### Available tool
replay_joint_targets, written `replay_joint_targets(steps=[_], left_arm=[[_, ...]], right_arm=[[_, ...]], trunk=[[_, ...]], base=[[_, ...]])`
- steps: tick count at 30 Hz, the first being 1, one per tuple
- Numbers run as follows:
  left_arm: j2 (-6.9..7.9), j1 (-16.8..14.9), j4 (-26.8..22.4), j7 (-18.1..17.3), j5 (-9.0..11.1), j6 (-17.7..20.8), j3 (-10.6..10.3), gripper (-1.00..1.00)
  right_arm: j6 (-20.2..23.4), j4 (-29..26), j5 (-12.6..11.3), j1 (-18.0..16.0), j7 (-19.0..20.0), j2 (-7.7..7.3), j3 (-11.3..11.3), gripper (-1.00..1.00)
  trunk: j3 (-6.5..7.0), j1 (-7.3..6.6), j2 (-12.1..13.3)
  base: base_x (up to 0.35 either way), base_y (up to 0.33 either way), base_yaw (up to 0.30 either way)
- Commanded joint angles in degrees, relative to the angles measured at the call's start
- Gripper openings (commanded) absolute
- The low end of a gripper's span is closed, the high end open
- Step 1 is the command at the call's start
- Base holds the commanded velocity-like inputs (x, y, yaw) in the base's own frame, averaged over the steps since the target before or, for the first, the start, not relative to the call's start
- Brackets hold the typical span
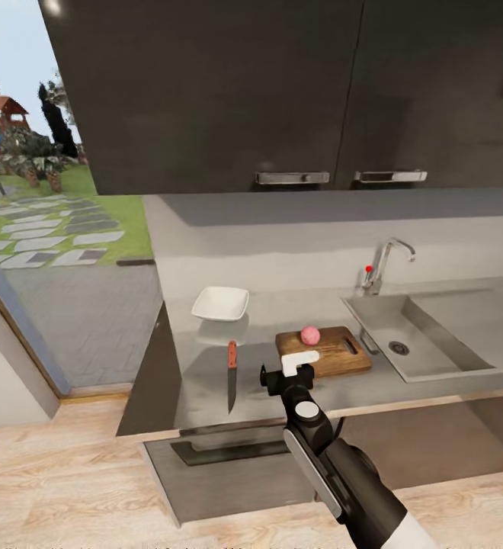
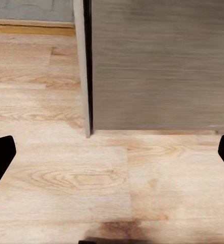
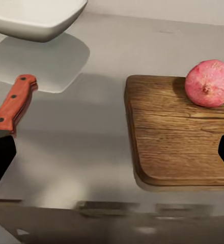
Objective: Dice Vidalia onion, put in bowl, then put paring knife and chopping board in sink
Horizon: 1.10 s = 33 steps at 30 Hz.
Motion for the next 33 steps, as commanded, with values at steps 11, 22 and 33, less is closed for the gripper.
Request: replay_joint_targets(steps=[11, 22, 33], left_arm=[[-0.05, 0.0, 0.3, -0.2, 0.4, -0.1, 0.1, 1.0], [-0.05, 0.0, 0.3, -0.2, 0.5, -0.1, 0.1, 1.0], [-0.05, 0.0, 0.3, -0.2, 0.5, -0.1, 0.1, 1.0]], right_arm=[[-0.5, 0.3, -0.5, -0.1, -0.5, -0.08, 0.1, 1.0], [-0.5, 0.7, -0.5, -0.1, -0.5, -0.1, 0.1, 1.0], [-0.5, 0.8, -0.5, -0.1, -0.5, -0.06, 0.1, 1.0]], trunk=[[-1.09, 0.04, -0.1], [-2.07, 0.04, -0.1], [-3.04, 0.04, -0.1]], base=[[0.0, 0.026, 0.0], [0.0, 0.0, 0.0], [0.0, 0.0, 0.0]])
